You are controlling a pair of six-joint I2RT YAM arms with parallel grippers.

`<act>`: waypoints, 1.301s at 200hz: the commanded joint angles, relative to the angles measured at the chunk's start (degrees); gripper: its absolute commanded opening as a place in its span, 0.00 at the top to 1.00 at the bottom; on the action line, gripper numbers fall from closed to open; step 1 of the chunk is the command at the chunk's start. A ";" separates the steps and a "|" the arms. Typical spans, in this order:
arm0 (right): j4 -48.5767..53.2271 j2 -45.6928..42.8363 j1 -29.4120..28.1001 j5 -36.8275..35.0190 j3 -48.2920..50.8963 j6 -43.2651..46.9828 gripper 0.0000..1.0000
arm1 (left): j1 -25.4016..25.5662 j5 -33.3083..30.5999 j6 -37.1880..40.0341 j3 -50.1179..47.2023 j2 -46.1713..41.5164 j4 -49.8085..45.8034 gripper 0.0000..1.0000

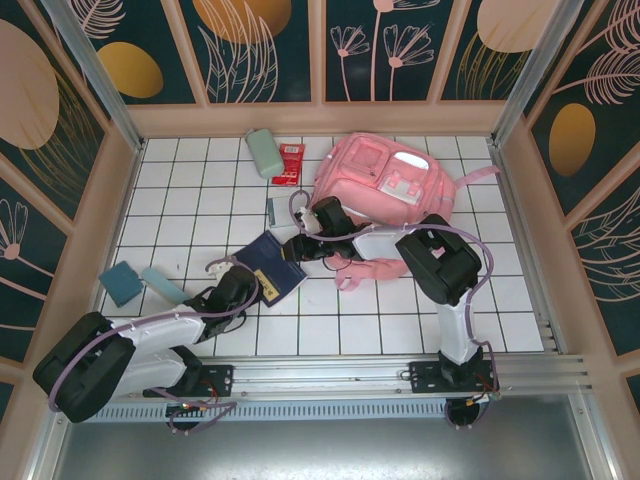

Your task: Pack the student bag

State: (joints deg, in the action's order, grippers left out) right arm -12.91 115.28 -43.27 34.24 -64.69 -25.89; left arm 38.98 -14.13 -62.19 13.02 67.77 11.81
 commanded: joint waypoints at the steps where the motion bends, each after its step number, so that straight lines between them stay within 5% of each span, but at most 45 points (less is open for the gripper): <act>1: -2.73 -0.02 -4.01 12.86 2.20 -1.26 0.65 | 0.13 4.11 -0.23 -1.23 1.70 2.42 0.78; 84: -3.95 -2.69 -4.90 14.05 6.96 -3.56 0.68 | 0.05 3.69 -0.21 -0.98 1.72 1.97 0.79; 124: -13.73 -2.29 -4.59 20.08 6.74 -9.32 0.68 | 0.07 3.72 -0.22 -1.02 1.57 1.91 0.79; 164: 1.41 -1.06 -5.85 12.67 0.68 0.32 0.68 | 0.04 3.58 0.01 -0.89 0.88 1.23 0.79; 190: 0.65 -1.37 -4.75 11.13 2.57 -1.25 0.69 | 0.09 3.23 -0.03 -1.19 0.23 0.90 0.78; 214: 0.50 -2.24 -4.20 10.16 3.15 -1.36 0.77 | 0.11 3.10 -0.05 -1.57 -0.18 0.82 0.78; 233: -0.01 -2.90 -4.03 10.17 3.13 -1.51 1.00 | 0.08 3.23 0.18 -0.68 -1.05 -0.34 0.70; 260: -3.60 -6.08 -3.22 9.79 4.99 -3.28 1.00 | 0.13 2.88 0.24 0.64 -5.87 -3.36 0.53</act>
State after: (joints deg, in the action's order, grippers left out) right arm -11.81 113.36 -46.81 42.50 -61.23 -28.69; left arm 38.96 -12.23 -61.93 12.71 65.60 12.64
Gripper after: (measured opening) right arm 0.134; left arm 0.409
